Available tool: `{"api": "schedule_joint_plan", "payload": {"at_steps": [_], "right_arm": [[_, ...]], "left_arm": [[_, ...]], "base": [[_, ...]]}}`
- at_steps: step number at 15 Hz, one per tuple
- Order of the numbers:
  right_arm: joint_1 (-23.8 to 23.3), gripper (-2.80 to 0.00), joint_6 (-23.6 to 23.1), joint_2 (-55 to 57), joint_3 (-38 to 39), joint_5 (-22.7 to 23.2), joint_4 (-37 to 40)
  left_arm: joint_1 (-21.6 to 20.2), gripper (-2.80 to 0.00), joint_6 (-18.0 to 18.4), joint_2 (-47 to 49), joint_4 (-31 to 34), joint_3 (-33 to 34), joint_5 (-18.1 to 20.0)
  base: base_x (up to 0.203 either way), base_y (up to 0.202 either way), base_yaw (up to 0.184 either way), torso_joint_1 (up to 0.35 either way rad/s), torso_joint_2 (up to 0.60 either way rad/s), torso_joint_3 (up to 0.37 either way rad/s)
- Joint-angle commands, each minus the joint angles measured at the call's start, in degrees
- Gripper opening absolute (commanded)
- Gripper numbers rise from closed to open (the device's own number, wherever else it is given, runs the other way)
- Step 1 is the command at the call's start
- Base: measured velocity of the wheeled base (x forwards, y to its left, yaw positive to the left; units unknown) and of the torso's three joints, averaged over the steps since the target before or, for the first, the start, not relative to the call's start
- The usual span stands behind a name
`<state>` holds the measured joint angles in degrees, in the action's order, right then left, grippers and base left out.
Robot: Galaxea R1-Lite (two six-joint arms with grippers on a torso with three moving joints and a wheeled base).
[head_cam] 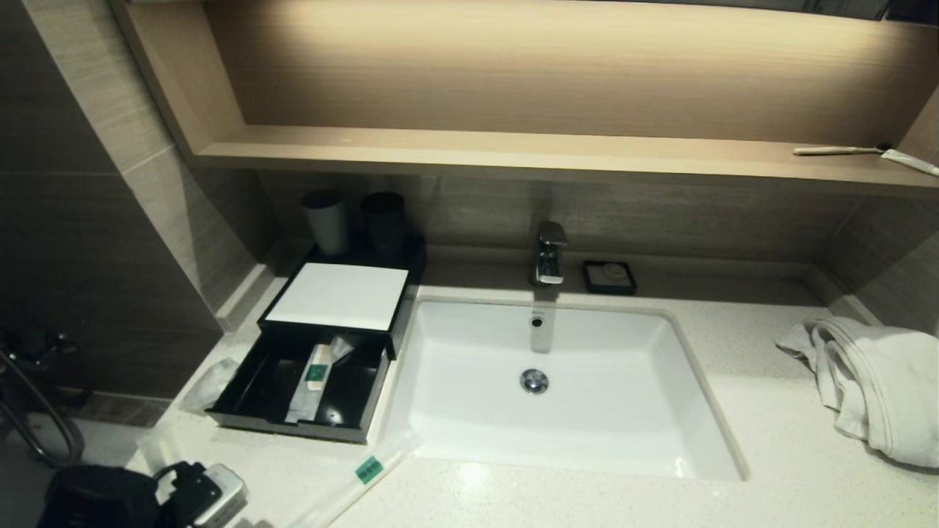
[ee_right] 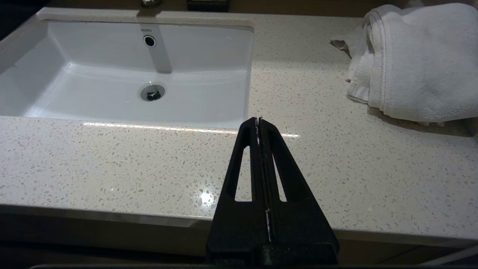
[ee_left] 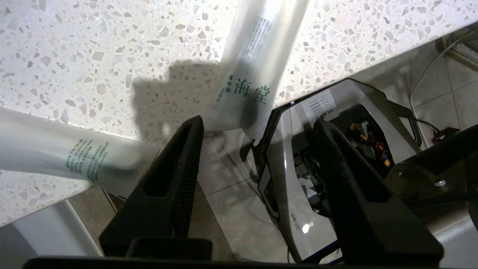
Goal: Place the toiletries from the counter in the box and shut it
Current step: Pick up the bathroom toiletry
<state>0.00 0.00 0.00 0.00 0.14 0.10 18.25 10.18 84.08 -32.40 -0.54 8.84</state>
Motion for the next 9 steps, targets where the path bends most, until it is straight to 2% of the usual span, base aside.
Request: {"api": "schedule_joint_plan", "payload": {"at_steps": [1,3,9], "right_arm": [[0.0,-2.8,0.0,0.0,0.0,-0.04,-0.01],[0.0,-2.8,0.0,0.0,0.0,0.04,-0.01],[-0.04,-2.8,0.0,0.0,0.0,0.04,-0.01]], "left_arm": [[0.03,0.0,0.12,4.29,-1.81,-0.15,0.05],[0.03,0.0,0.18,7.84,-7.1,0.4,0.04],[0.03,0.0,0.28,7.32,-7.42,0.45,-0.14]], "base": [[0.0,0.0,0.0,0.0,0.0,0.0],[0.0,0.0,0.0,0.0,0.0,0.0],[0.0,0.0,0.0,0.0,0.0,0.0]]}}
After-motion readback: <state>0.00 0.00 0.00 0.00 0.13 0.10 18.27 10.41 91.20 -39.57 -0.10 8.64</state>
